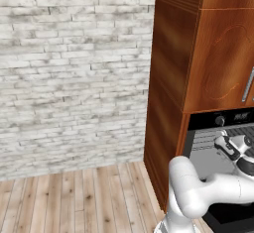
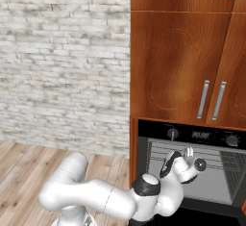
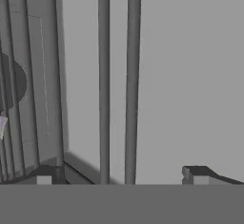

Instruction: Take the fish from the oven and place it on the plate on the counter.

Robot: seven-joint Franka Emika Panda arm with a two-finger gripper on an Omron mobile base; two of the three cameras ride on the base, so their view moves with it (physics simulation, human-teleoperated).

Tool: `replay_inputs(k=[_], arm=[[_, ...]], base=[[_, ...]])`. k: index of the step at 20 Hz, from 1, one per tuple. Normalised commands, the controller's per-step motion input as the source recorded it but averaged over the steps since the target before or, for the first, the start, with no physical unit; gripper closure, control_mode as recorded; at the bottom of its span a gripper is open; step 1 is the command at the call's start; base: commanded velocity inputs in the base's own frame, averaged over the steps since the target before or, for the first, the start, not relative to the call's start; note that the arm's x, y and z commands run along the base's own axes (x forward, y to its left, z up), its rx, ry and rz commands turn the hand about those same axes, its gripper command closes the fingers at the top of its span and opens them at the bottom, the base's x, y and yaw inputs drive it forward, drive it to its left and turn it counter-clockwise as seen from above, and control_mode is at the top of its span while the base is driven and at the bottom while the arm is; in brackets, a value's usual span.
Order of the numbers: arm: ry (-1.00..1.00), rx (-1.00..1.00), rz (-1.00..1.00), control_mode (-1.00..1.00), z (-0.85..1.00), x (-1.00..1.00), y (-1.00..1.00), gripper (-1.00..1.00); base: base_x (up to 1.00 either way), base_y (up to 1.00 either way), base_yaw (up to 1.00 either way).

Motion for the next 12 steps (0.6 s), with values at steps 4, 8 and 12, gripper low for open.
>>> replay_inputs(k=[4,8,12], arm=[[-0.03,0.09,0.00,-1.00,-0.62,-0.05,-0.10,-1.00],[-0.09,0.11,0.00,-1.00,-0.70,-0.04,-0.06,-1.00],[-0.16,0.14,0.00,-1.00,-0.77,0.00,-0.03,-1.00]], base=[[0.00,0.00,0.00],[0.00,0.00,0.00],[0.00,0.00,0.00]])
